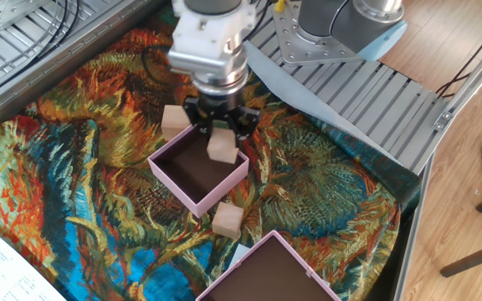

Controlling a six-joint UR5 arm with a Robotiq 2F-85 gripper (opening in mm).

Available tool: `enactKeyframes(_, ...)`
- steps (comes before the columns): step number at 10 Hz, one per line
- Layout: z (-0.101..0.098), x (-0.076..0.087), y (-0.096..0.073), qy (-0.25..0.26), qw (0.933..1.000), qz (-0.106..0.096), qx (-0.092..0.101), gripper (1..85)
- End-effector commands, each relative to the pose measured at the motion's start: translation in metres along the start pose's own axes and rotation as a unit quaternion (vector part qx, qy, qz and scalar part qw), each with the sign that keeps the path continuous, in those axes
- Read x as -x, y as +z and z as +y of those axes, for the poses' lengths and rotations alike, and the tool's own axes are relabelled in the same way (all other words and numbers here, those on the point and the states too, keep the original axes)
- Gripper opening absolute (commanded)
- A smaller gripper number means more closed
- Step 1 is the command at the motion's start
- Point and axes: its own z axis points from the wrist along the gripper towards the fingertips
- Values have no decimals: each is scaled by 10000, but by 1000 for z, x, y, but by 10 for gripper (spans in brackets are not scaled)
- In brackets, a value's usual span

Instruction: Take everything out of the gift box

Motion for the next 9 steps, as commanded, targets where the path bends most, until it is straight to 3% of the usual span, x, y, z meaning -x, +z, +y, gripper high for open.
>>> enactKeyframes(1, 24, -9, -21, 196, 9998, 28, 91, 393)
enactKeyframes(3, 37, -27, -30, 106, 9995, 186, 213, 363)
enactKeyframes(5, 43, -31, -30, 183, 9992, 233, 262, 377)
enactKeyframes(8, 42, -47, -16, 132, 9988, 444, 124, 363)
enactKeyframes(9, 44, -54, -7, 103, 9985, 514, 178, 360)
